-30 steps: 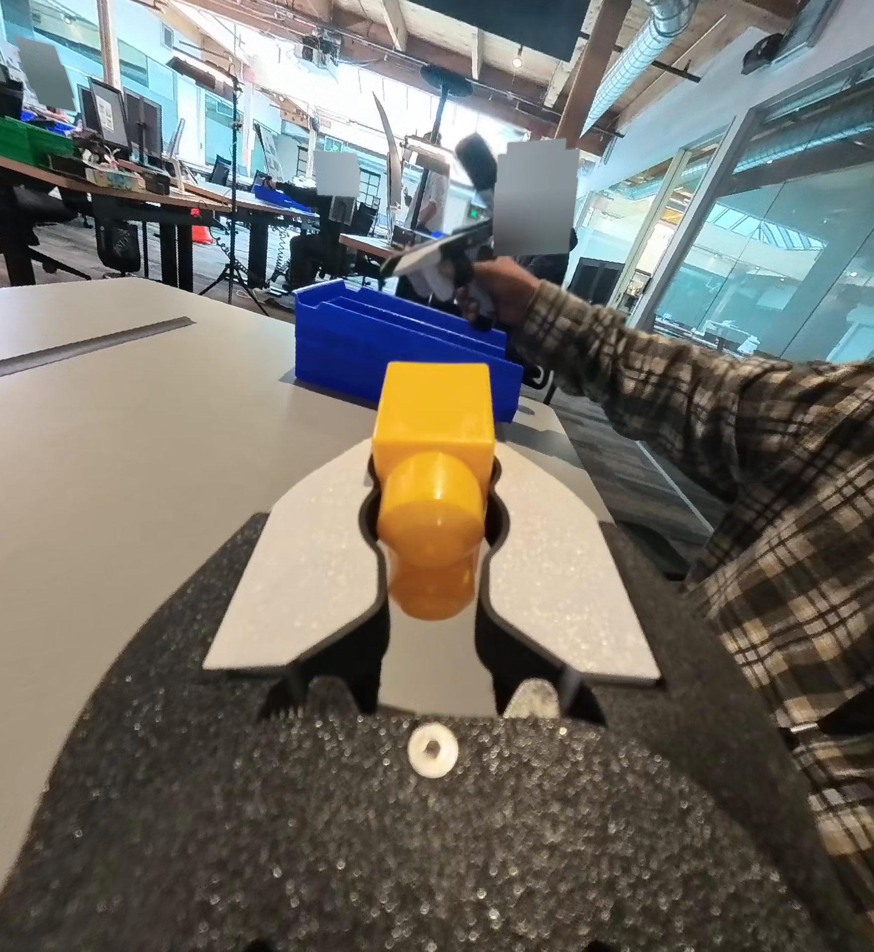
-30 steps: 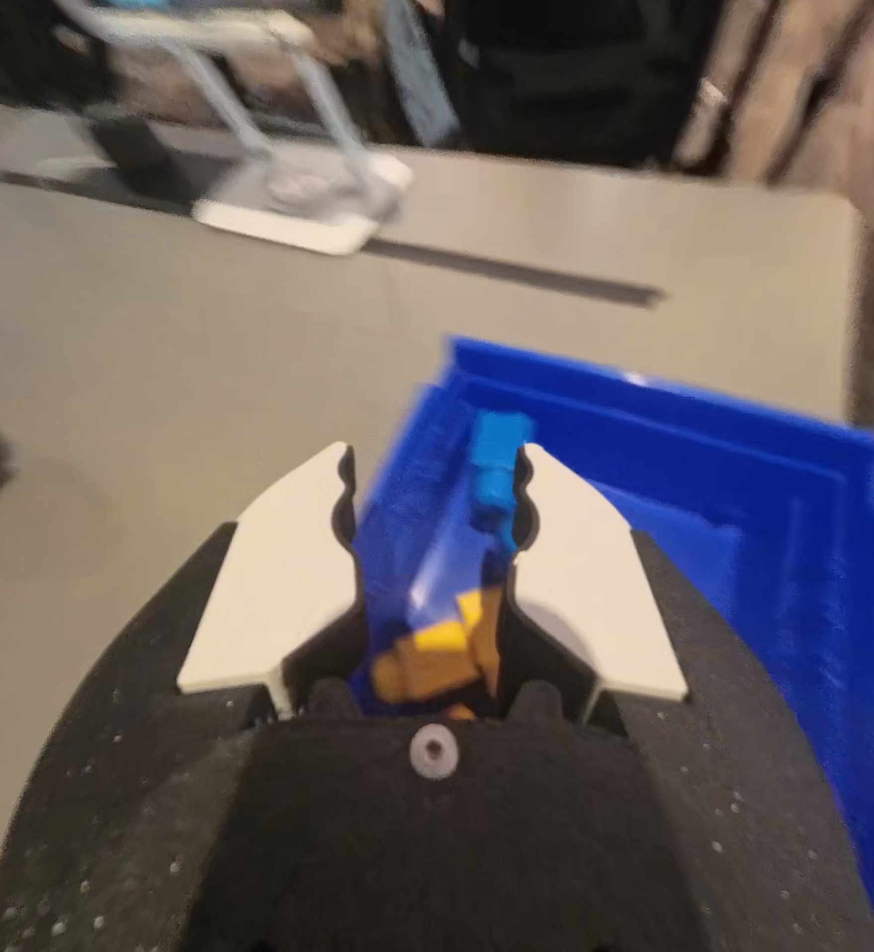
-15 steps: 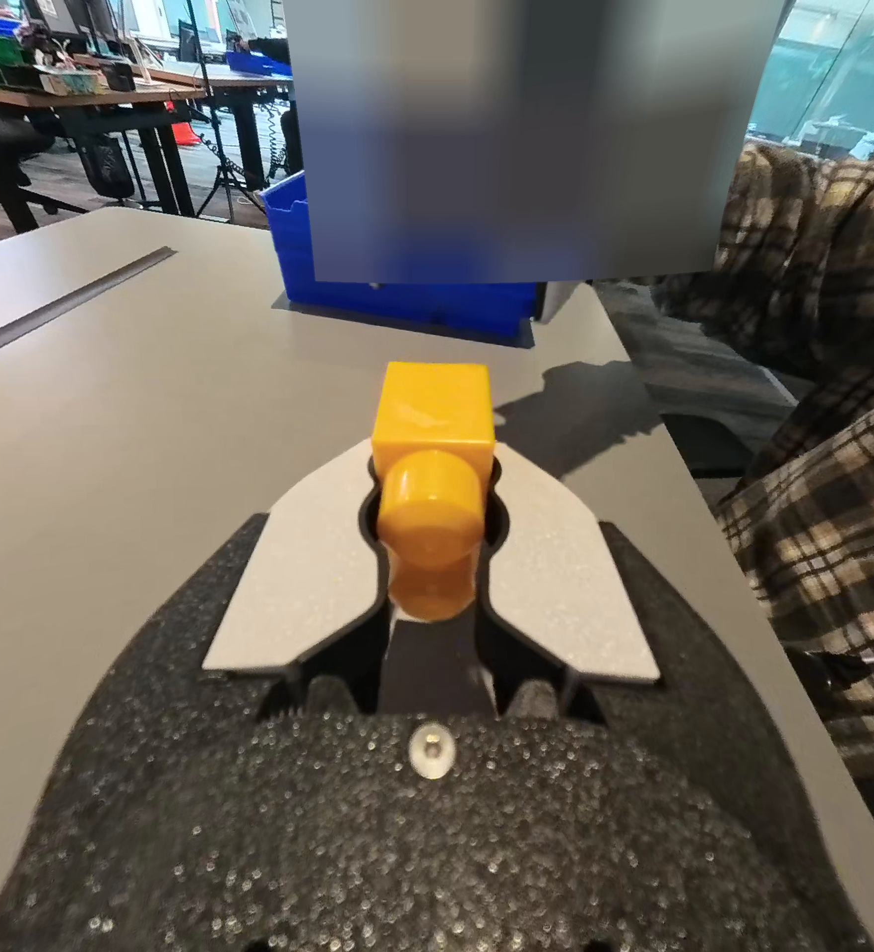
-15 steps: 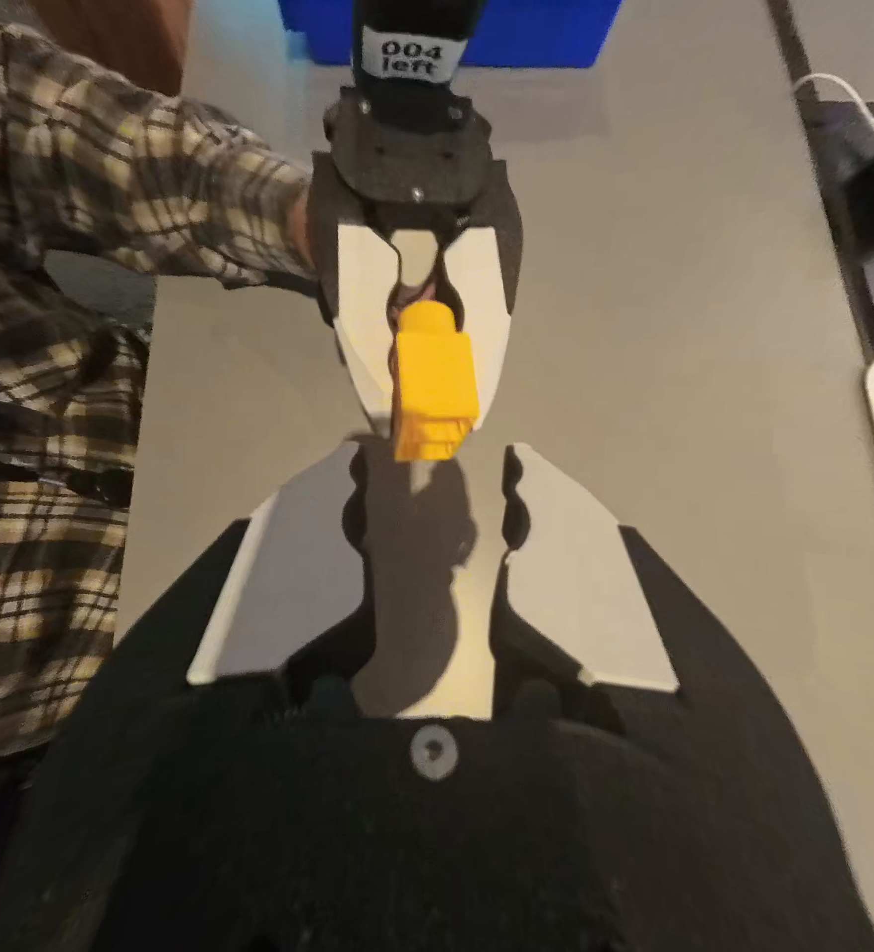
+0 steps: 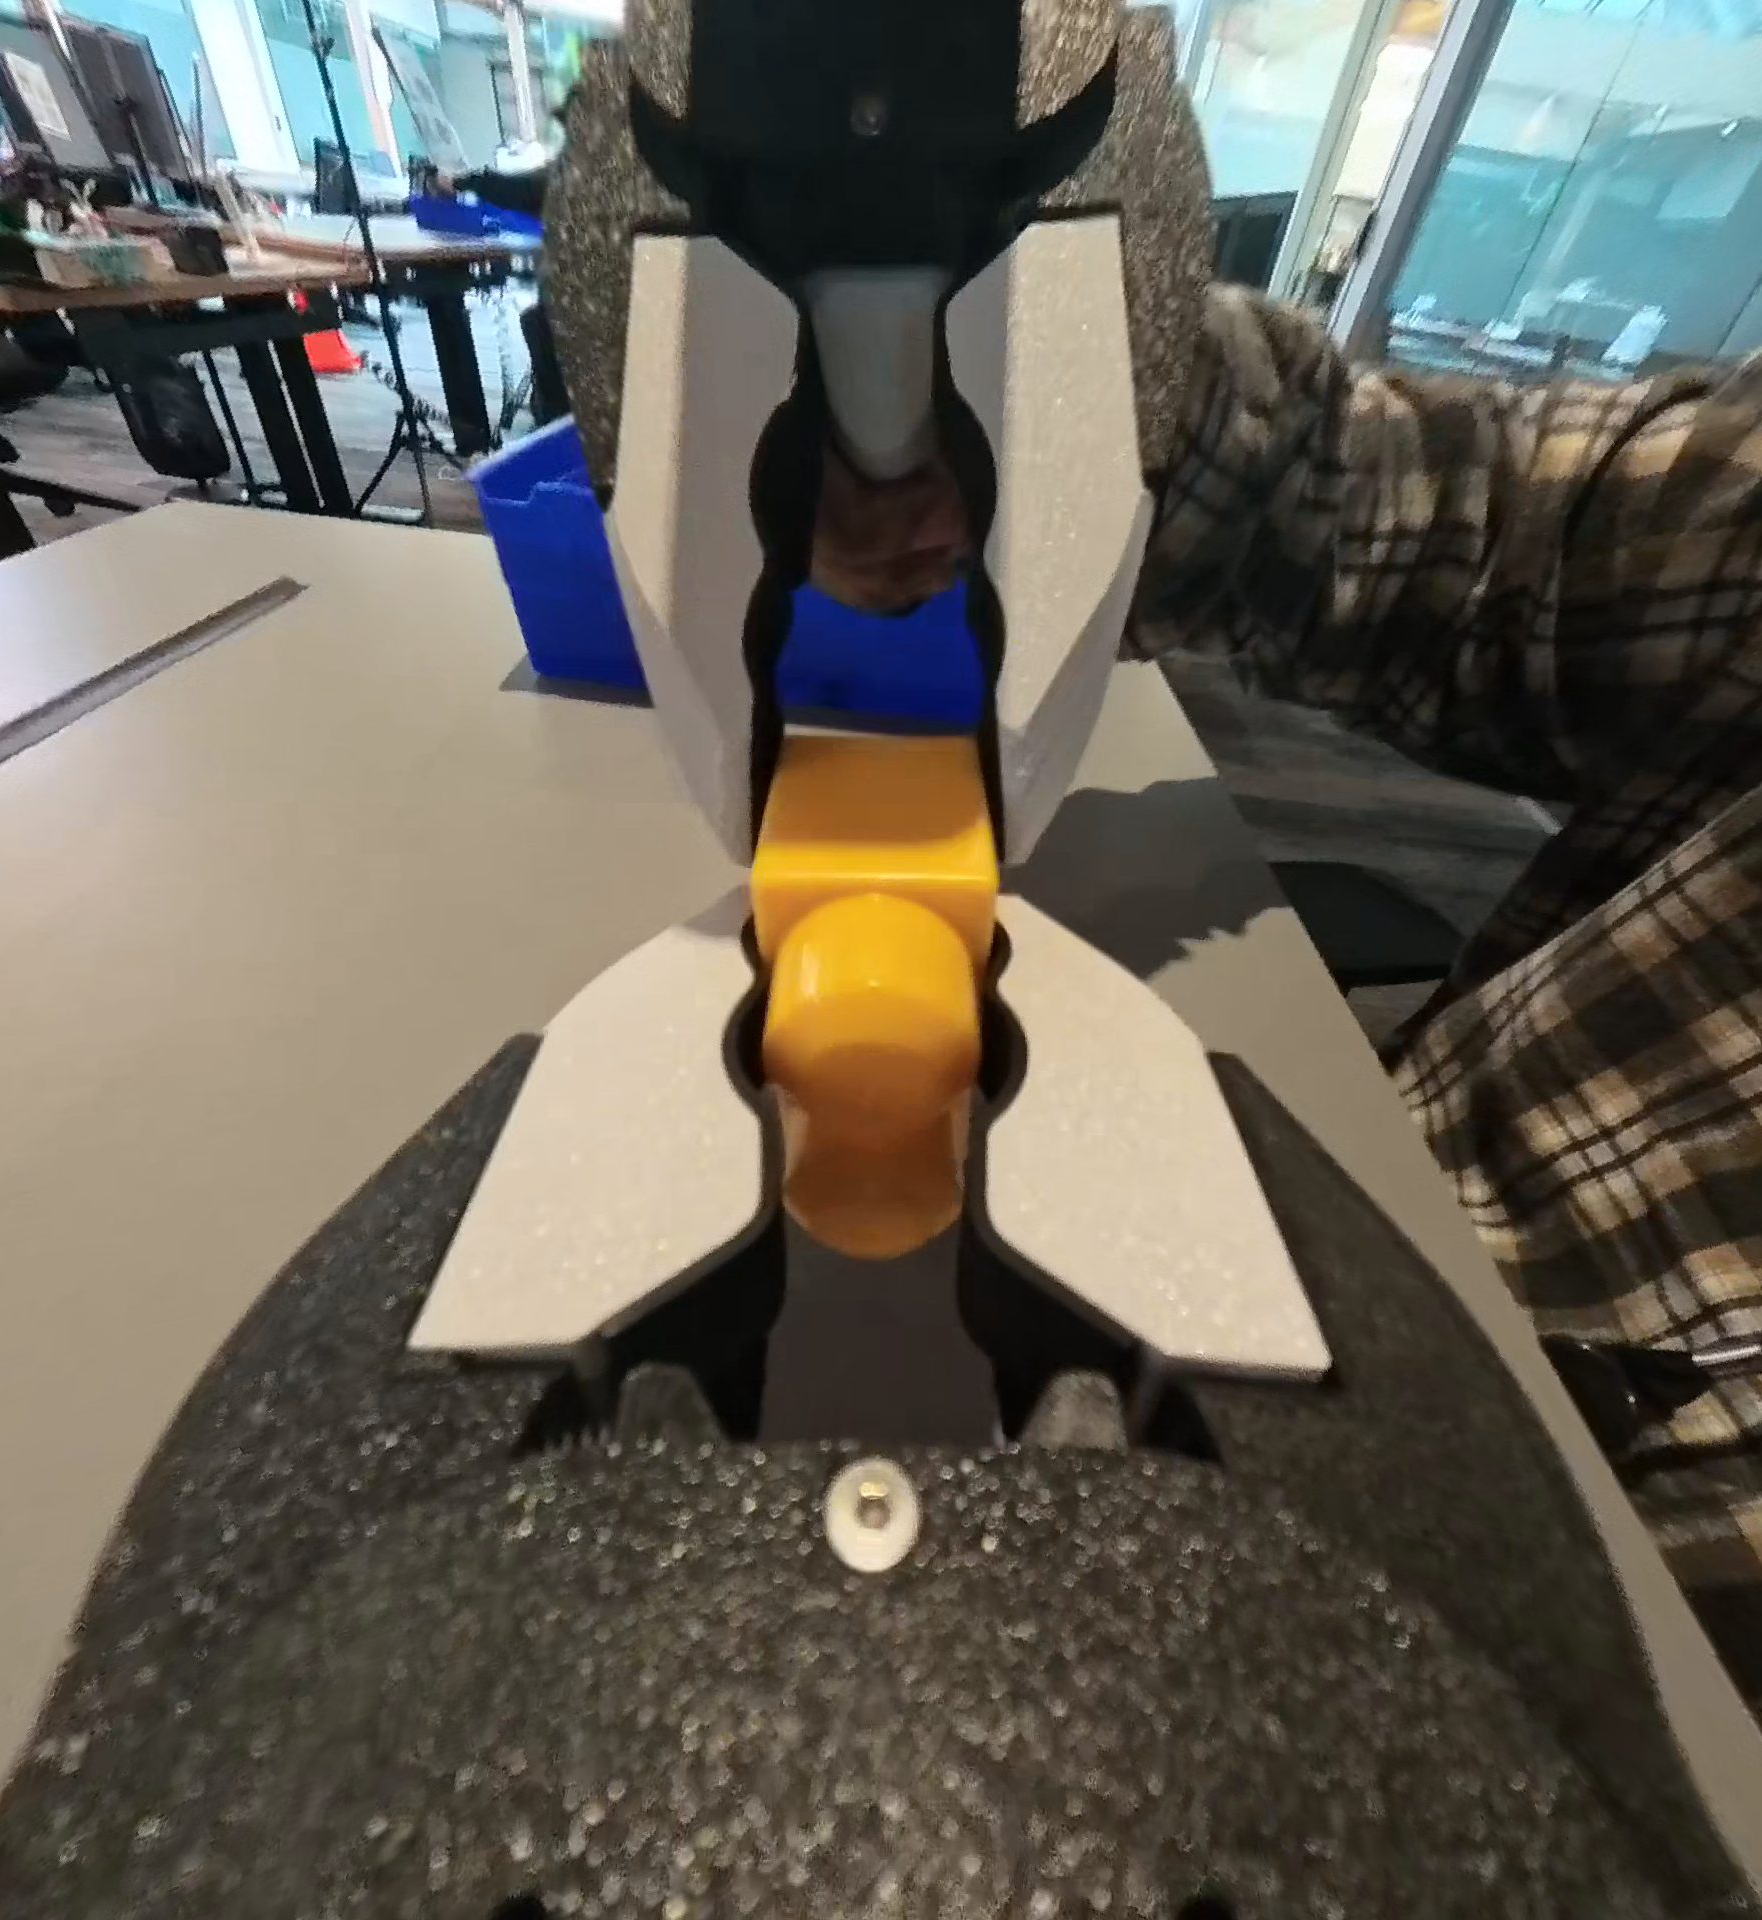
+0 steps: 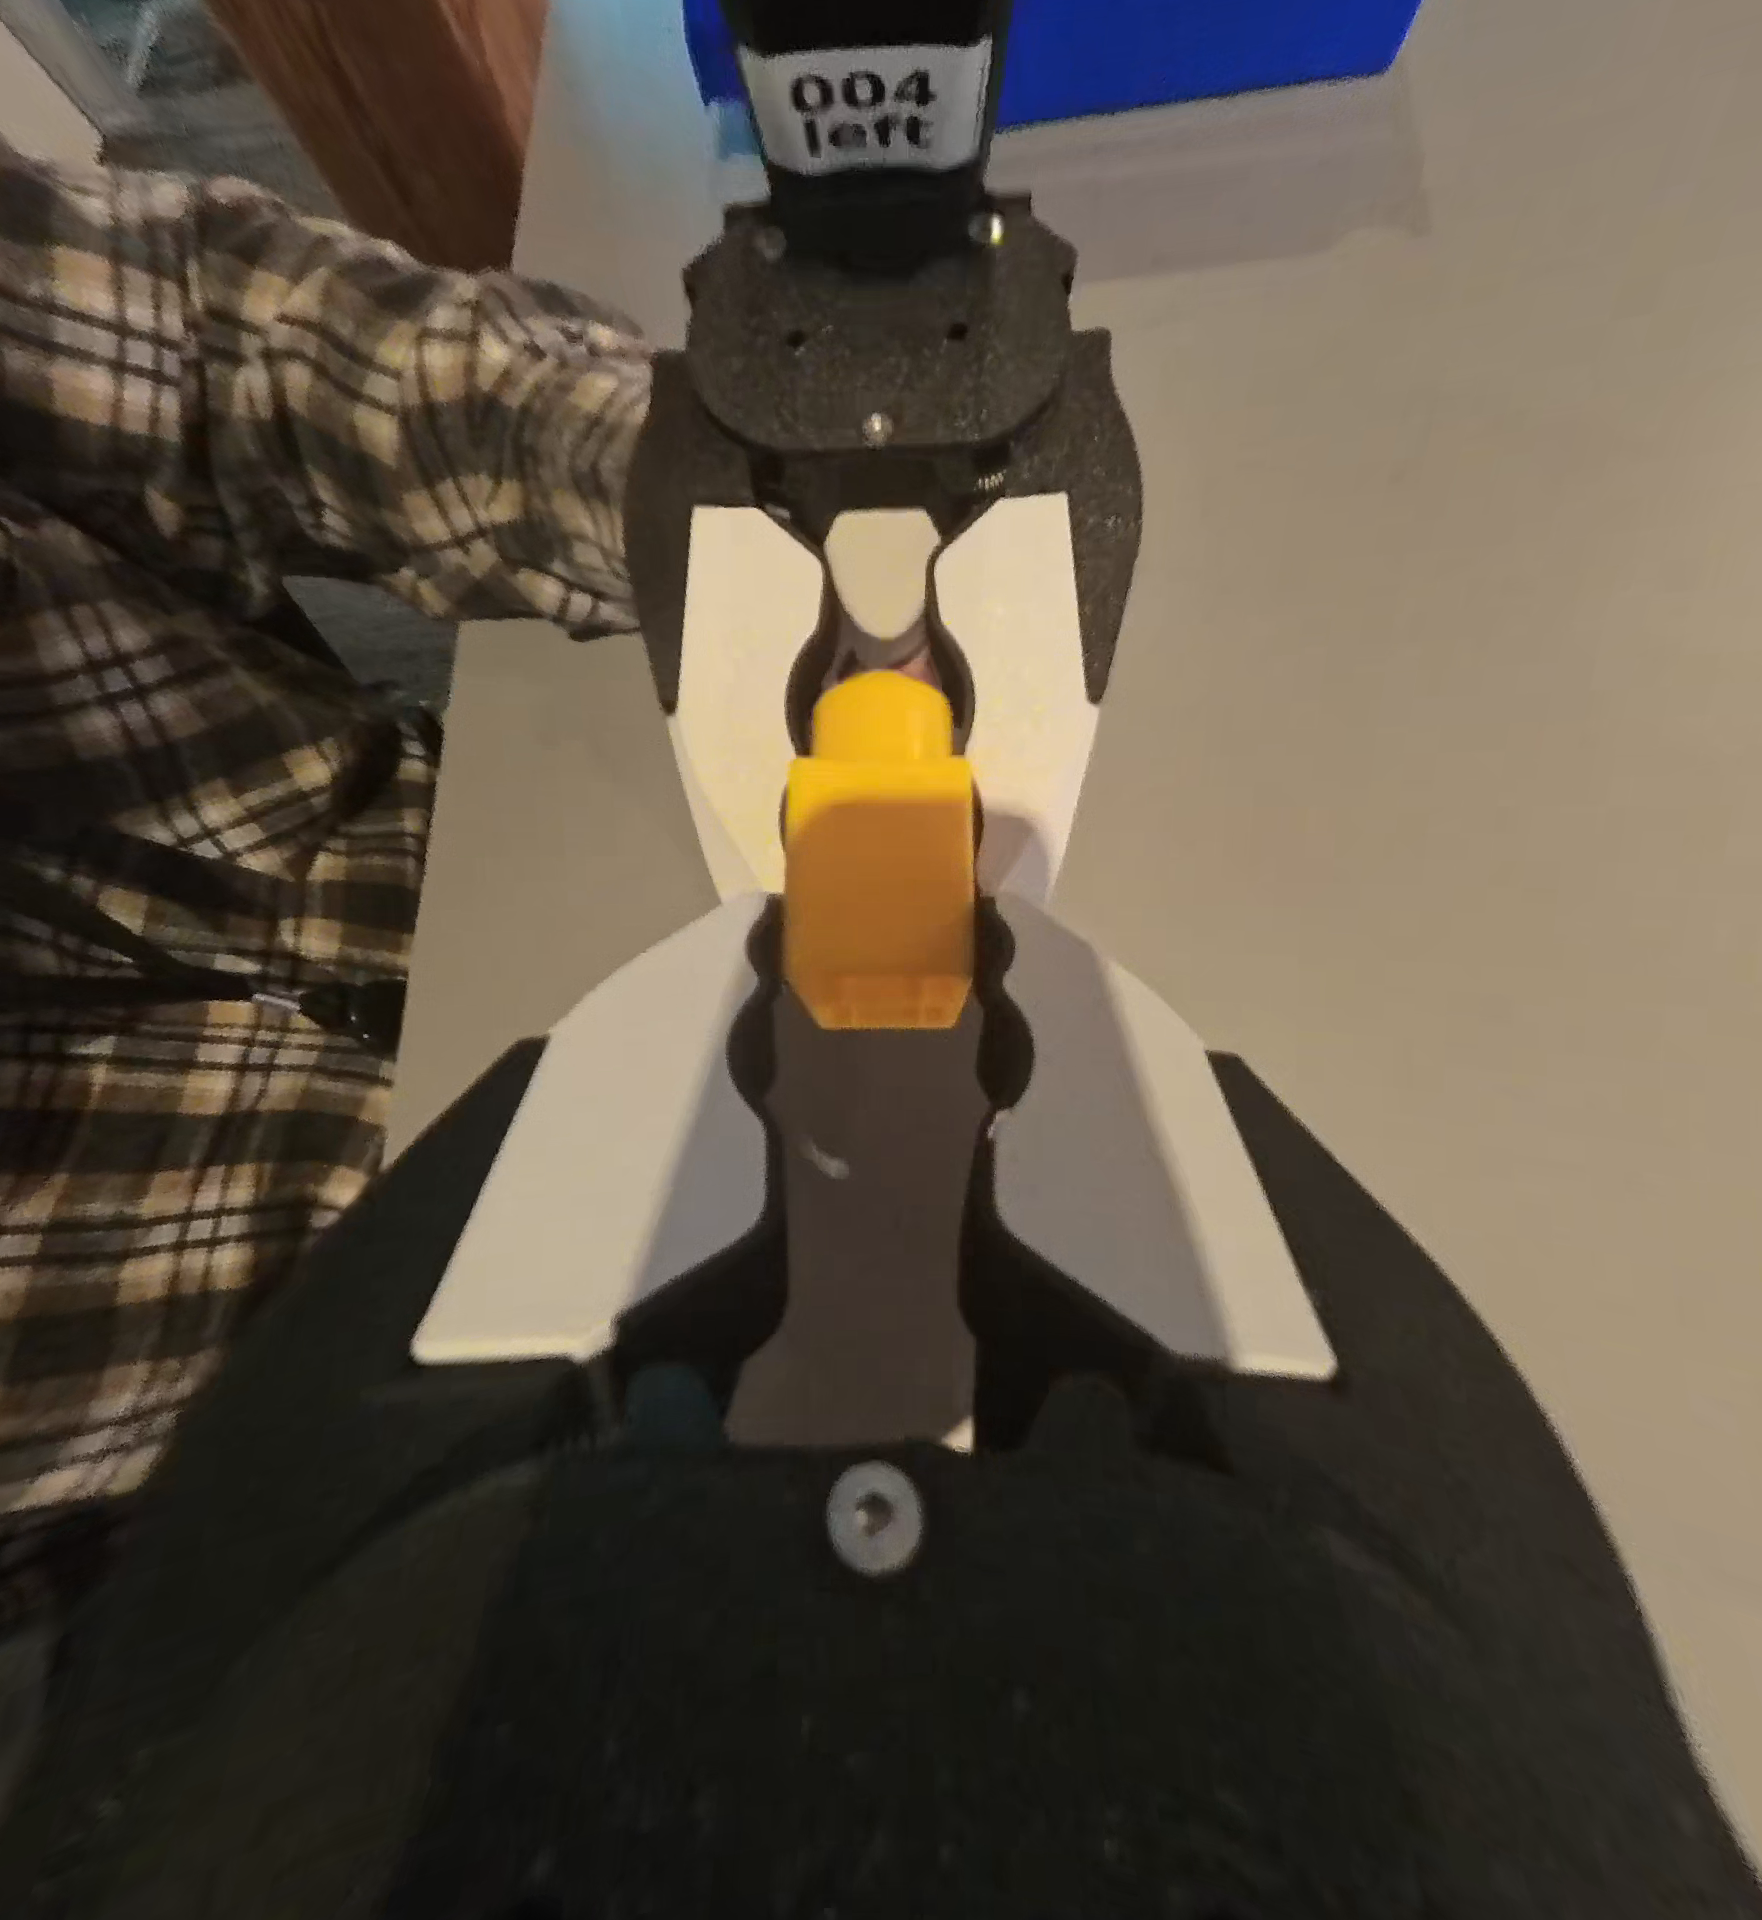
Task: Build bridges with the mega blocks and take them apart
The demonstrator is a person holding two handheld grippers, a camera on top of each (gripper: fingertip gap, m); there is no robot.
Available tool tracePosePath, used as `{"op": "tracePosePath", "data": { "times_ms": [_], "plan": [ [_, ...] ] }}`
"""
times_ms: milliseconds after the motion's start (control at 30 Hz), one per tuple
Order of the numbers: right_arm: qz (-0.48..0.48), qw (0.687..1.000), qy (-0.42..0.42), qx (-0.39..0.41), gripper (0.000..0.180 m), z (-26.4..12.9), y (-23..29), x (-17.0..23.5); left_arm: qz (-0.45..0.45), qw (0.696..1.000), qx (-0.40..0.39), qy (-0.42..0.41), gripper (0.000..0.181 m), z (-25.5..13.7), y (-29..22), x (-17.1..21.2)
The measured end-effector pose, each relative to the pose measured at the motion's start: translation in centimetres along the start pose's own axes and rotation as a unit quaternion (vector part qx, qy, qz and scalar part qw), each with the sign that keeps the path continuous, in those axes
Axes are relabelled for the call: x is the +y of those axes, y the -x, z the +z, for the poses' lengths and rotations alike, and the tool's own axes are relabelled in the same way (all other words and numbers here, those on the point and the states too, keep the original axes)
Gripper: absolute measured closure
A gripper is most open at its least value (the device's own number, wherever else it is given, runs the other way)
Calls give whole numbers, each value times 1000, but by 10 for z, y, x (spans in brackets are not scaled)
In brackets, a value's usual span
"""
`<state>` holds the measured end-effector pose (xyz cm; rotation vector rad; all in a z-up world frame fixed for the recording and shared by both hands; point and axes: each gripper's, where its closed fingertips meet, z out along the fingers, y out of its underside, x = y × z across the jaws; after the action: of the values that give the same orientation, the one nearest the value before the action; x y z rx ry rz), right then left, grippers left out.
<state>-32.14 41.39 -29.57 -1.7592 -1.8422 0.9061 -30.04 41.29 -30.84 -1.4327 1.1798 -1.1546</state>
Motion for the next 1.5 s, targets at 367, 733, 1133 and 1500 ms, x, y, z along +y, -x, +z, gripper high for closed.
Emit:
{"op": "tracePosePath", "data": {
  "times_ms": [367, 733, 1133, 1500],
  "plan": [
    [171, 907, -62, 380, 145, -237, -87, 106, -13, 1000, -12, 1, 97, 7, 2, 2],
    [378, 772, -3, 510, 144, -326, -129, 330, -11, 999, -2, 42, 105, 17, 0, 20],
    [173, 841, -258, 443, 104, -302, -82, 136, -18, 999, -1, 38, 107, 14, 3, 20],
    [61, 896, -334, 287, 101, -117, -37, 57, -19, 999, -6, 39, 108, 12, 5, 21]
  ]
}}
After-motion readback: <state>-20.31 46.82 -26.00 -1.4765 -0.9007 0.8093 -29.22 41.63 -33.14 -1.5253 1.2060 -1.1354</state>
